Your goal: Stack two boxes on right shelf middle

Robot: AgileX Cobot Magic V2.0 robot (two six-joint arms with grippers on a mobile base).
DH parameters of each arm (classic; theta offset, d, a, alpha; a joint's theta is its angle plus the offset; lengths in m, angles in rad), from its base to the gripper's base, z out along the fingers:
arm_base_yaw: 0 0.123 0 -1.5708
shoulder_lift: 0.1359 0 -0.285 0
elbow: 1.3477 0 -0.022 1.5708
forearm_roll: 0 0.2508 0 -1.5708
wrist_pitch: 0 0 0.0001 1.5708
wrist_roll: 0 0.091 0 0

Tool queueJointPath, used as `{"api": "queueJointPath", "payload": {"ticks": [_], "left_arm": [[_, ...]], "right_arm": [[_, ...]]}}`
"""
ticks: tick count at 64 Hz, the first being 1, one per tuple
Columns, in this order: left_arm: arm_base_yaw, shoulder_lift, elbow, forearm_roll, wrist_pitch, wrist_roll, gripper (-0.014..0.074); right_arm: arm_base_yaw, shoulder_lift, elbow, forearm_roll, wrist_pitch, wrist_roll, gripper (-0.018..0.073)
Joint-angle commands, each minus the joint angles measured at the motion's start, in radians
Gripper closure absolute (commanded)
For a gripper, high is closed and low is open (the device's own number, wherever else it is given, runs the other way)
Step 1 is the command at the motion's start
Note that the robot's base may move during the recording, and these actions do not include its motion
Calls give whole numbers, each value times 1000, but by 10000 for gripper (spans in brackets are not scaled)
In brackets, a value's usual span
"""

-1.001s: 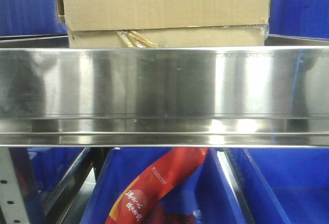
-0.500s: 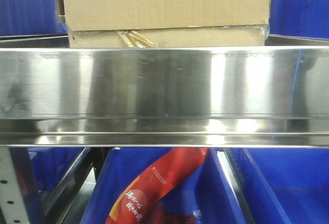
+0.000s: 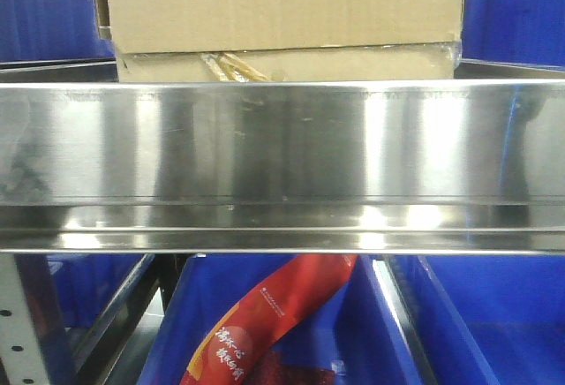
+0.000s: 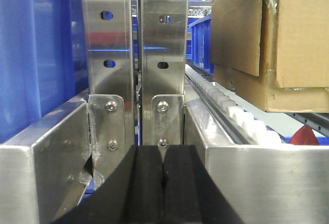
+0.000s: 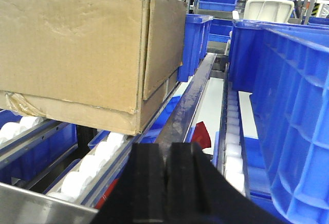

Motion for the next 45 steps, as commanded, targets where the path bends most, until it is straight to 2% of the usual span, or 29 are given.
{"api": "queueJointPath", "payload": {"ticks": [1, 25, 34, 45], "left_arm": [[2, -6, -2, -7, -9, 1, 708], [2, -6, -2, -7, -9, 1, 708], [2, -6, -2, -7, -9, 1, 708], [2, -6, -2, -7, -9, 1, 708]], "right_arm": [[-4, -5, 4, -12, -22, -5, 721], [-15, -9, 7, -23, -24, -5, 721], [-99, -40, 57, -31, -99, 1, 721], [-211, -139, 197, -43, -218, 63, 721]]}}
